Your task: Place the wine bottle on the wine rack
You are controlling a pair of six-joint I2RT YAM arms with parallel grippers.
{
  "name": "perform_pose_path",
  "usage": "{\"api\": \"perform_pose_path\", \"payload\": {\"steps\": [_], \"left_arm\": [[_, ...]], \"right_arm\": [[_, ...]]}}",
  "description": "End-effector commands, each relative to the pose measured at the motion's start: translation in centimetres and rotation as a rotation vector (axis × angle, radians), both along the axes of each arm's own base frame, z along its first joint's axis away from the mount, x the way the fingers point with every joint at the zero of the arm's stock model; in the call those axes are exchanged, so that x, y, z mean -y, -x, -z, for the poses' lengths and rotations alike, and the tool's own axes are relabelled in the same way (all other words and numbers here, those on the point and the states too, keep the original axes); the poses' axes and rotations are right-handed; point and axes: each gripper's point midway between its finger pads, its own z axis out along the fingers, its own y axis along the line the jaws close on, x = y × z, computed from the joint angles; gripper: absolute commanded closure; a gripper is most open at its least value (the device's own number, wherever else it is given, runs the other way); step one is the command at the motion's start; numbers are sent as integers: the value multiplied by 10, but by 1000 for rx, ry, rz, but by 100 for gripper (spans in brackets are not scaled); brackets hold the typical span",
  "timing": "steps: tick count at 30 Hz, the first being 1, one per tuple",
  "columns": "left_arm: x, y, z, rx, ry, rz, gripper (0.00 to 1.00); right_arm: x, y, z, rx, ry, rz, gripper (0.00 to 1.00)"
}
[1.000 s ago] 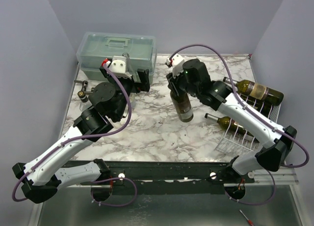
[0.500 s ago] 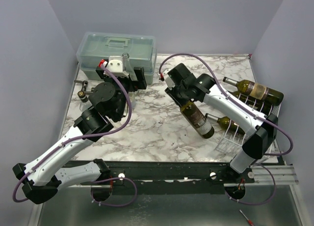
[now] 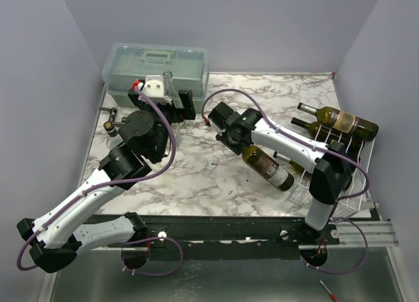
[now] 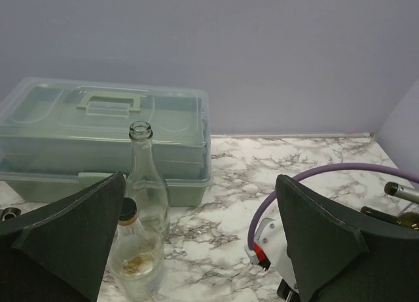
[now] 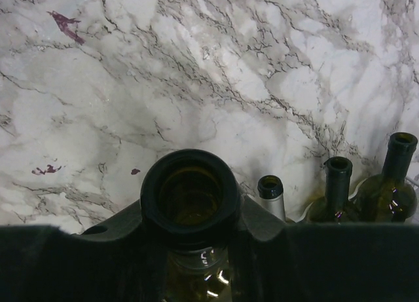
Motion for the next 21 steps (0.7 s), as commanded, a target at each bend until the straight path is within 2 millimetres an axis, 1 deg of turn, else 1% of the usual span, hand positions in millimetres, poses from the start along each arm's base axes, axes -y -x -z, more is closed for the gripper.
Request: {"api": "perform_pose_path", "payload": {"steps": [1,4,10,17,21], "left_arm": [[-7,1,-5,18,16,-23,1],[-4,2,-6,19,20,-6,1],[-4,2,-6,17,20,-2,1],[-2,0,-3,10,12,-3,1],[1,0,-2,6,11,6,1]], "right_arm": [[11,2,8,13,131,-36,99],[16,6,16,1,172,-53,99],[27,13,23,-8,237,-64,99],[41,18,29,-1,285,-72,100],[45,21,29,1,295,-73,99]]}}
